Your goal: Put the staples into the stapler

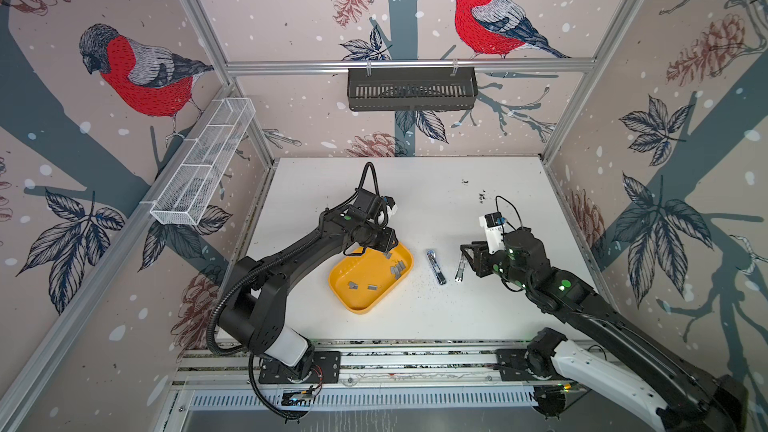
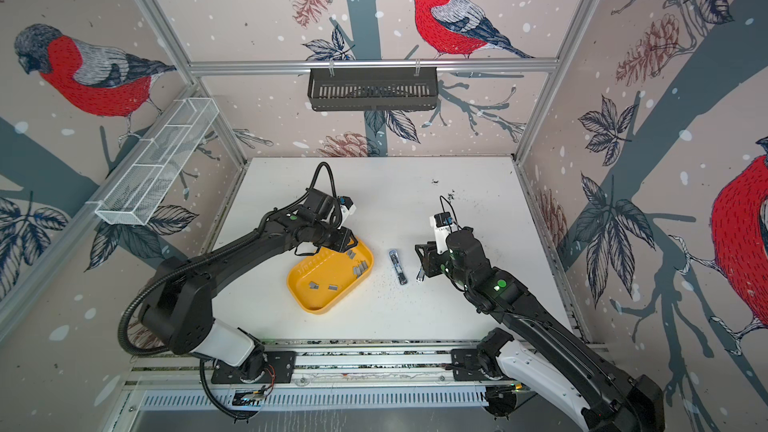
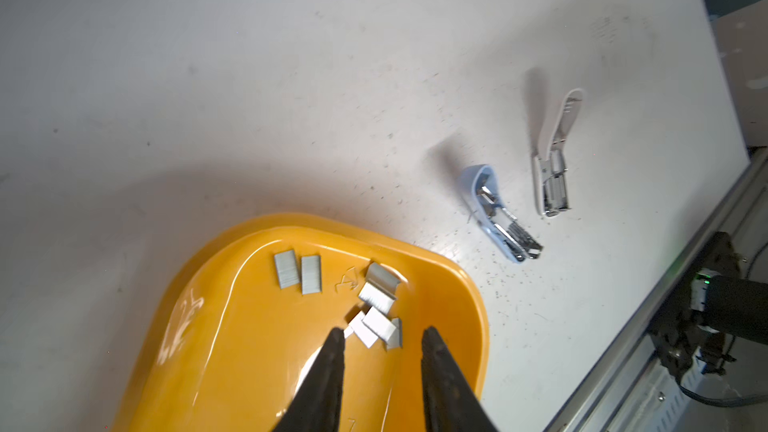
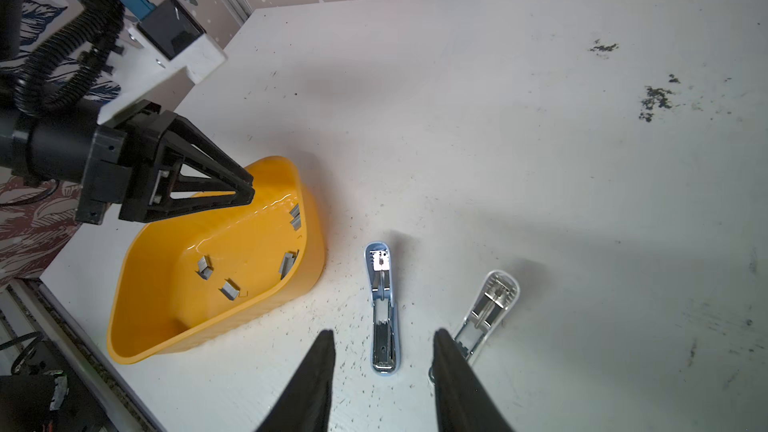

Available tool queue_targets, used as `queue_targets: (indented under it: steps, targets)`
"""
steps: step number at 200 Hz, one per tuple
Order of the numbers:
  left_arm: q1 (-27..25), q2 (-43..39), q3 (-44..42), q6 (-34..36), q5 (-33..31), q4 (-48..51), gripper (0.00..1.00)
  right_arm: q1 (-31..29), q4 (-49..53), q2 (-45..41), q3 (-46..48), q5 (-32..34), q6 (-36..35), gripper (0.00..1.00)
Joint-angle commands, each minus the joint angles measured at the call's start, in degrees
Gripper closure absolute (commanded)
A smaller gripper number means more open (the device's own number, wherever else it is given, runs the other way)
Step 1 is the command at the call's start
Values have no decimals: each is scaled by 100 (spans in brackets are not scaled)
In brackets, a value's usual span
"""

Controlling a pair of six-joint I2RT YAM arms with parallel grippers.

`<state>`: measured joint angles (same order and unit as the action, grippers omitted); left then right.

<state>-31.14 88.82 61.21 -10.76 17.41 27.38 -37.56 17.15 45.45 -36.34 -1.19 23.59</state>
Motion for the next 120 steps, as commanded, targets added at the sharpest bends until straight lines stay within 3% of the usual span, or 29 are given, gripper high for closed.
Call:
queue_targets:
  steps: [1, 26, 50, 66, 120]
  targets:
    - [-34, 39, -166, -356, -541, 40, 67, -5, 43, 8, 8, 73, -123, 59]
    - [-33, 81, -260, -379, -689, 183, 67, 0, 16, 51, -20, 6, -151, 59]
    - [-38, -22, -338, -693, -1253, 724, 67, -6, 2, 138, -25, 11, -154, 58]
    - [-40, -187, -539, -870, -1214, 764, 61, 6, -43, 204, -14, 57, -145, 58]
    - [-57, -175, -581, -829, -985, 338, 62, 3, -119, 256, 13, 225, -79, 58]
